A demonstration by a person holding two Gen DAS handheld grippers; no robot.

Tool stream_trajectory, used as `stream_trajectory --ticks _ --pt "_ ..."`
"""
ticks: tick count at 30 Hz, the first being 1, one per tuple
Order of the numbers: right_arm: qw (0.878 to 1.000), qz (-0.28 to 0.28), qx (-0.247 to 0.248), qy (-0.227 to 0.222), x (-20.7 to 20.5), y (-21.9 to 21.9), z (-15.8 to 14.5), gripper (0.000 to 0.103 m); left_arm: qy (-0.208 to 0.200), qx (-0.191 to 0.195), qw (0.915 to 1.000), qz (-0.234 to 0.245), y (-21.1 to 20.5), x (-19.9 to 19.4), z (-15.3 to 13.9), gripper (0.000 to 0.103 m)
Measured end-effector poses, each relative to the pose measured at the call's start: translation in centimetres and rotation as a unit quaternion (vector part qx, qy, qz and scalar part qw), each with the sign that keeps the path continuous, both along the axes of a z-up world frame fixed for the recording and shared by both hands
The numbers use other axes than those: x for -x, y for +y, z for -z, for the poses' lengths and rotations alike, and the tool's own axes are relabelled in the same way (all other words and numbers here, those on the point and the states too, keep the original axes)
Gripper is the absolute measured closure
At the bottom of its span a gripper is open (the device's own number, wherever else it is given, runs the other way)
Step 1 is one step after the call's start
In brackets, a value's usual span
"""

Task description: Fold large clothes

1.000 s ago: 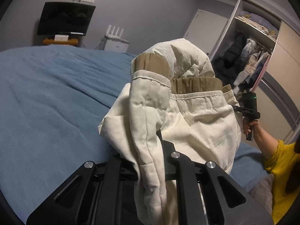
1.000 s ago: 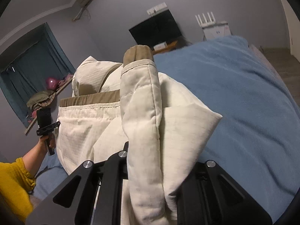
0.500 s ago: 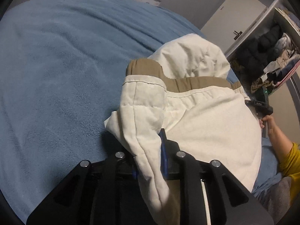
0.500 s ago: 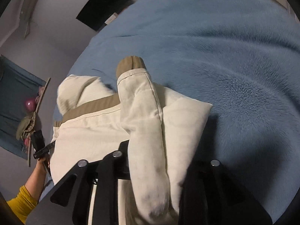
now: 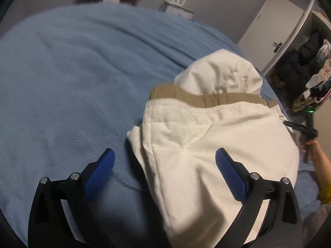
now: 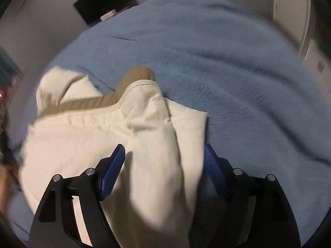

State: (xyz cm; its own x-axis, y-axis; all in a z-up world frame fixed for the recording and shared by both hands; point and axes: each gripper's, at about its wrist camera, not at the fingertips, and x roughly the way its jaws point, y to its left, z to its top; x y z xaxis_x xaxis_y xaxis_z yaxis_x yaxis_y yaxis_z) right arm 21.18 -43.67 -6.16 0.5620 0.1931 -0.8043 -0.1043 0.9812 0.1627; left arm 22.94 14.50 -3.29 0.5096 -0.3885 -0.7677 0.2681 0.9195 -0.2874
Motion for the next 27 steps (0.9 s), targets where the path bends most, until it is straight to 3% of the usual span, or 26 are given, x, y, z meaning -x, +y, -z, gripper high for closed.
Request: stream_trajectory --ticks 3,6,9,13,16,21,27 --pt "0.998 -0.018 0.045 -0.048 3.9 2.9 -2.9 0.021 -0.027 -0.024 0.9993 -0.001 -2.2 2.6 -2.6 0.007" --pt "0.996 -0.041 0.043 -0.068 7.2 6.5 -4.6 0.015 -0.03 -0.026 0.9992 -0.001 -5.1 5.6 -3.9 0.007" --pt "0.994 -0.077 0.054 -0.059 10.3 9.7 -3.9 0.012 -0.02 -0.047 0.9986 0.015 -9.4 8.2 -3.6 0.007" --pt "0.992 -0.104 0.06 -0.023 12.1 11.8 -0.7 0.012 0.013 -0.087 0.9956 0.033 -14.2 9.5 -1.4 0.007" --pt "0.991 -0.111 0.072 -0.014 11.0 12.9 1.5 0.011 0.012 -0.129 0.9905 0.046 -16.9 9.1 0.4 0.006" --pt "0.992 -0.102 0.073 -0.031 6.2 14.8 1.8 0.008 0.02 -0.104 0.9943 0.012 -17.5 5.1 1.8 0.005" --pt "0.995 -0.074 0.055 -0.026 -1.3 16.1 2.2 0.008 0.012 -0.107 0.9941 -0.012 -18.4 -1.2 2.4 0.005"
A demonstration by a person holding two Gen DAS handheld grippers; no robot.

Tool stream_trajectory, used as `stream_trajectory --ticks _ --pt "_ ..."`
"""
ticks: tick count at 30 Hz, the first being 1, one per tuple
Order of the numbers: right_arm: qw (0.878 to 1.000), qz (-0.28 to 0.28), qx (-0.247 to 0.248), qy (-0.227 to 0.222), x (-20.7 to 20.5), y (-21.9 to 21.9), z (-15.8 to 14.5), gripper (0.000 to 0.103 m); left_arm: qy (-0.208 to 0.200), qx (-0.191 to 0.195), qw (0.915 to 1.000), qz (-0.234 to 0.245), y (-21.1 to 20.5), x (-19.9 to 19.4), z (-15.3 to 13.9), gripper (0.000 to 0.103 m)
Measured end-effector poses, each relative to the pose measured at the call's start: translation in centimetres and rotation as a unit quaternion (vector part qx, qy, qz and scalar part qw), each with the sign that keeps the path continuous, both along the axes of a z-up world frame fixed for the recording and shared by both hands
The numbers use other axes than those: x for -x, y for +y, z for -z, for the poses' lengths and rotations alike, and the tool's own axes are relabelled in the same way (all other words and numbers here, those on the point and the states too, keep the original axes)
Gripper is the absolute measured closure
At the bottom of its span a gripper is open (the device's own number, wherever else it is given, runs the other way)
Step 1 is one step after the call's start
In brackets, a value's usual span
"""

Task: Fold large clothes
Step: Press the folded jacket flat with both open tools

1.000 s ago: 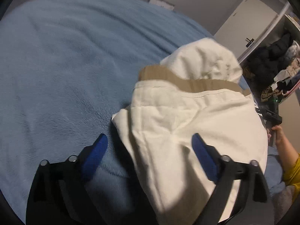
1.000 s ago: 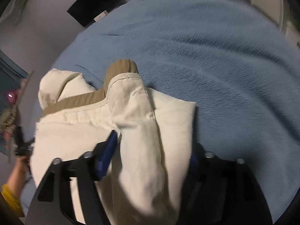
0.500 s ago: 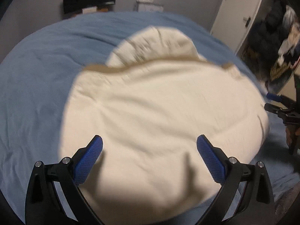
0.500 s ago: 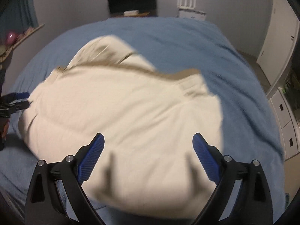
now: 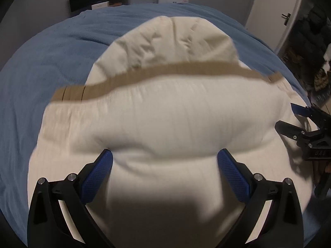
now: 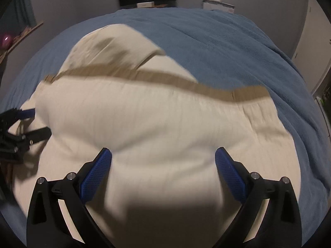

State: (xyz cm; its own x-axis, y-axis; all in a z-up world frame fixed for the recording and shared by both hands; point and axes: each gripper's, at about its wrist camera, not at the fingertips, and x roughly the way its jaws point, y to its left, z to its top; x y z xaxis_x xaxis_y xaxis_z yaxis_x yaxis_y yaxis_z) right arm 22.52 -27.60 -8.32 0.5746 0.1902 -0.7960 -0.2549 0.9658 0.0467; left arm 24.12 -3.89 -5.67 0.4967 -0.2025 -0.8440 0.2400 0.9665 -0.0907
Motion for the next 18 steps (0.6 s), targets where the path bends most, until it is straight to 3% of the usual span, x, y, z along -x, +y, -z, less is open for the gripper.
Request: stream_trajectory --ticks 7,10,18 --pt "0.999 0.025 -0.018 0.03 -5.7 0.1 1.7 0.008 0.004 -0.022 0.9996 -0.014 -0.5 -4.5 1.1 0.005" --pt "0.999 0.029 -0.013 0.028 -6.3 0.3 2.5 0.007 0.003 -0.038 0.9992 -0.01 -0.9 -5.2 1.7 0.005" --pt "0.999 0.031 -0.01 0.028 -7.0 0.7 3.2 0.006 0.003 -0.037 0.9992 -0.011 -0.8 -5.7 2.6 0.005"
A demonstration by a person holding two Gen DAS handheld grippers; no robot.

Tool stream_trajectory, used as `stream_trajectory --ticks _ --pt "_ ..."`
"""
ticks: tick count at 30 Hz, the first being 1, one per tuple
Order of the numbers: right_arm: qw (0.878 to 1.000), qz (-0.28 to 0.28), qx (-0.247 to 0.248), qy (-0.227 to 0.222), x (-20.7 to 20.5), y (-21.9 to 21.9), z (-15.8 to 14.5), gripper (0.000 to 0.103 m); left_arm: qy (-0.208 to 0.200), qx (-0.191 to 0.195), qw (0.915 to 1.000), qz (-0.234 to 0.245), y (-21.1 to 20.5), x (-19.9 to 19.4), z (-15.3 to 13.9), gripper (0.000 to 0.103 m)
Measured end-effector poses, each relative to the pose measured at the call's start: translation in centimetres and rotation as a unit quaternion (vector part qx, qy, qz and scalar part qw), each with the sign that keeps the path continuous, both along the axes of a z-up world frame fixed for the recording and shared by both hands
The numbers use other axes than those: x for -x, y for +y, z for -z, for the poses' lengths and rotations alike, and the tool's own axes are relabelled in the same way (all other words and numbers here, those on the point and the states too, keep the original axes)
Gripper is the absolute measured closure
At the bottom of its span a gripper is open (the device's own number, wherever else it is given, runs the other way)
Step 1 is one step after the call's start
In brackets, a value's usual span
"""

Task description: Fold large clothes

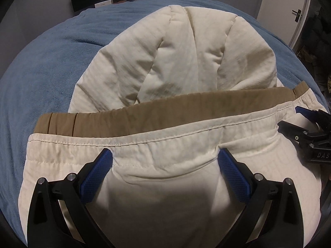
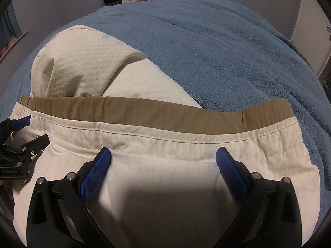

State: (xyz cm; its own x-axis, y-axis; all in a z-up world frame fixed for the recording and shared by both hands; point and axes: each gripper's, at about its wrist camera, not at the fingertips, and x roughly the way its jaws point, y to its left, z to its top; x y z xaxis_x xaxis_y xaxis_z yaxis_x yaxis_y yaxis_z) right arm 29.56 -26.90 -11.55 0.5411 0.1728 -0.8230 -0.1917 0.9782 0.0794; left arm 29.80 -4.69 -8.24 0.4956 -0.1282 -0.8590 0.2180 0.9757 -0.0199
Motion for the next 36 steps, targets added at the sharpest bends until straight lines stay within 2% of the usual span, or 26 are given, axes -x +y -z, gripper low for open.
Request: stream_trajectory --ticks 3,7,10,12,14,17,20,24,28,32,36 --pt "1.0 -0.005 -0.015 0.003 0.9 -1.0 -0.8 0.006 0.002 0.007 1.0 0.003 0.3 0.4 -0.7 0.005" --pt "0.999 0.026 -0.041 -0.004 1.5 -4.7 -1.8 0.007 -0.008 0.008 0.9999 -0.009 2.5 1.6 -1.7 0.005" --pt "0.995 0.055 -0.077 -0.014 1.7 -8.9 -2.2 0.008 -0.007 0.028 0.9987 -0.041 5.3 1.7 -2.1 0.005" --pt "0.993 0.07 -0.089 -0.015 1.6 -10.8 -2.2 0.008 -0.012 0.056 0.9962 -0.066 7.7 1.7 -2.4 0.005" --pt "0.993 0.085 -0.084 -0.023 1.6 -12.1 -2.1 0.009 -0.007 0.061 0.9946 -0.084 9.5 1.4 -2.0 0.005" --pt "0.992 0.094 -0.084 -0.019 1.5 -12.8 -1.8 0.011 0.001 0.047 0.9956 -0.082 10.3 0.9 -1.2 0.006" --pt "0.994 0.092 -0.043 -0.028 2.8 -11.7 -2.8 0.011 -0.014 0.022 0.9959 -0.087 9.6 1.4 -2.3 0.007" --pt "0.994 0.079 -0.022 -0.067 7.0 -10.4 -5.1 0.01 -0.056 0.017 0.9944 -0.088 8.5 4.7 -4.7 0.006" --pt "0.992 0.081 -0.033 -0.085 11.8 -9.2 -6.3 0.009 -0.092 0.051 0.9899 -0.095 7.2 10.1 -6.9 0.006" --pt "0.99 0.095 -0.062 -0.089 17.1 -7.9 -6.6 0.008 -0.106 0.068 0.9879 -0.09 5.1 14.7 -7.8 0.006" --pt "0.991 0.085 -0.051 -0.094 22.3 -6.1 -6.6 0.008 -0.113 0.063 0.9889 -0.074 3.3 20.5 -8.3 0.006"
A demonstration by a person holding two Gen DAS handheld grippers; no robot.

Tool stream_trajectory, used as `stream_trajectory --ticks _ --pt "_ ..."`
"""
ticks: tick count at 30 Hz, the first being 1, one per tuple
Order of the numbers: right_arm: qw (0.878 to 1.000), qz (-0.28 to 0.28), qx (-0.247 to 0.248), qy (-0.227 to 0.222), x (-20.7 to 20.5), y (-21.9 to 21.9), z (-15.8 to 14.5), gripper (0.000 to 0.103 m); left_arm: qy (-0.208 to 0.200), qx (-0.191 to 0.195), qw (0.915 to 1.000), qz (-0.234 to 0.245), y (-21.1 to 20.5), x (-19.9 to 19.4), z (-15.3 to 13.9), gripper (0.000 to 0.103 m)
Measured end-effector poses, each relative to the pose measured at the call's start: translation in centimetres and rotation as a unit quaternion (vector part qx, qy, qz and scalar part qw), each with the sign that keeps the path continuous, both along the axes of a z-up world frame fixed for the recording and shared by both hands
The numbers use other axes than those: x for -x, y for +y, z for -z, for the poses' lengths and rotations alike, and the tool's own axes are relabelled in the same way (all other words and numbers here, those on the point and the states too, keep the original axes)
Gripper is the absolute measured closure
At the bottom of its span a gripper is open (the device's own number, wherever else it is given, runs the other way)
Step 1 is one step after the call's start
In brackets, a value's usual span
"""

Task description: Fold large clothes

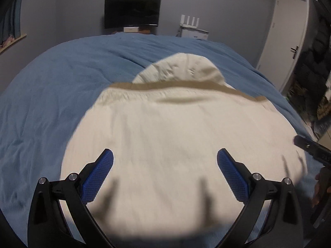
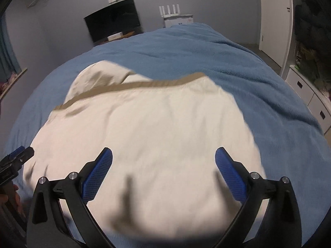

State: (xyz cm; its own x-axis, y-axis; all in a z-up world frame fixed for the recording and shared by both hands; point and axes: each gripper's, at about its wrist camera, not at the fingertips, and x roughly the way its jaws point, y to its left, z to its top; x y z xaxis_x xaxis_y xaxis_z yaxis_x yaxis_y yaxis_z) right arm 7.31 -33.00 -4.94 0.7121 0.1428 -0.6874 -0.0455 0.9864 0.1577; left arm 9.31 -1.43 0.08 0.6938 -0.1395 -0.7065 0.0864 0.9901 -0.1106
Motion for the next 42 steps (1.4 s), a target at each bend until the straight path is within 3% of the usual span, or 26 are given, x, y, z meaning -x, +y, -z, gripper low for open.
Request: stream_trajectory --ticks 7,12,14,18,22,42 --pt "0.998 -0.02 0.057 0.0 8.7 1.4 0.9 0.008 0.029 -0.009 0.9995 0.006 -1.4 7.4 -0.1 0.006" --pt "0.997 -0.028 0.063 0.028 12.4 1.9 2.3 0.008 0.043 -0.092 0.9946 0.019 -3.8 11.6 0.8 0.006" --pt "0.996 -0.035 0.073 0.03 13.5 2.4 2.5 0.008 0.067 -0.069 0.9949 0.03 -3.9 12.6 1.2 0.006" --pt "0.995 -0.045 0.082 0.036 14.3 3.1 3.0 0.008 0.076 -0.064 0.9946 0.029 -3.6 13.4 1.7 0.006" --pt "0.994 -0.038 0.086 0.054 13.8 3.2 4.1 0.008 0.111 -0.047 0.9927 0.002 -2.4 12.7 3.3 0.006" --pt "0.994 -0.026 0.083 0.065 12.9 2.3 4.8 0.008 0.103 -0.058 0.9929 0.008 -2.7 12.7 3.2 0.006"
